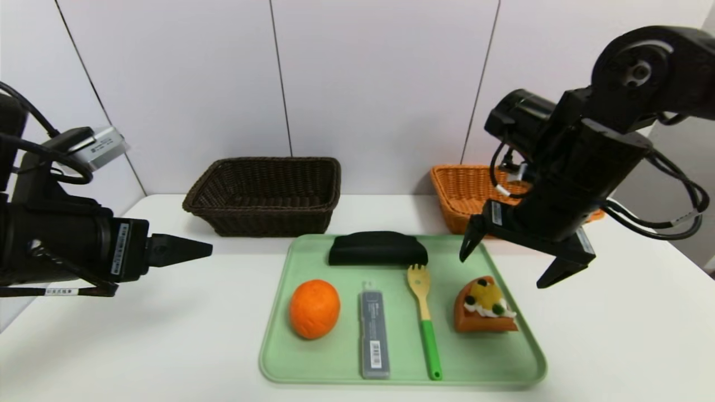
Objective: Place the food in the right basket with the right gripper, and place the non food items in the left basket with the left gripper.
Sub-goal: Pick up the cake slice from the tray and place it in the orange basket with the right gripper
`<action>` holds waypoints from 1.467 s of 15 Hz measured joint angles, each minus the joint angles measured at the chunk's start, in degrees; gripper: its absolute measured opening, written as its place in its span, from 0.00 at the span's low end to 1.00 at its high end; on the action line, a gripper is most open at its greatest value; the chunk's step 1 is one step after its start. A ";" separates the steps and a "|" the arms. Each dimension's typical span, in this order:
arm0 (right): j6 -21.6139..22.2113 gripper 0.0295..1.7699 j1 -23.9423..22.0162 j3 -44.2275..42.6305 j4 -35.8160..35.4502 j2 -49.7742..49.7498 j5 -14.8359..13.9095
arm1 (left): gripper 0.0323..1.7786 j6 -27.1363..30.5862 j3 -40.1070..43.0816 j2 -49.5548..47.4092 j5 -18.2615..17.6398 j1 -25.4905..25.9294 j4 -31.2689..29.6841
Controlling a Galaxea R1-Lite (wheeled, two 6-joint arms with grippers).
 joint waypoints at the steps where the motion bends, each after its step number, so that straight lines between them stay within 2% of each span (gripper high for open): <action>1: -0.04 0.97 -0.13 0.00 0.09 1.27 -0.07 | 0.95 -0.46 -0.35 0.69 1.51 -1.13 -0.02; 5: -0.52 0.97 -0.67 0.16 0.05 4.90 -1.24 | 0.95 -1.82 -0.77 1.88 1.88 -3.64 -0.07; 22: -0.45 0.97 -0.61 0.33 0.05 11.72 -0.27 | 0.95 -1.82 -0.88 1.82 1.90 -4.11 0.22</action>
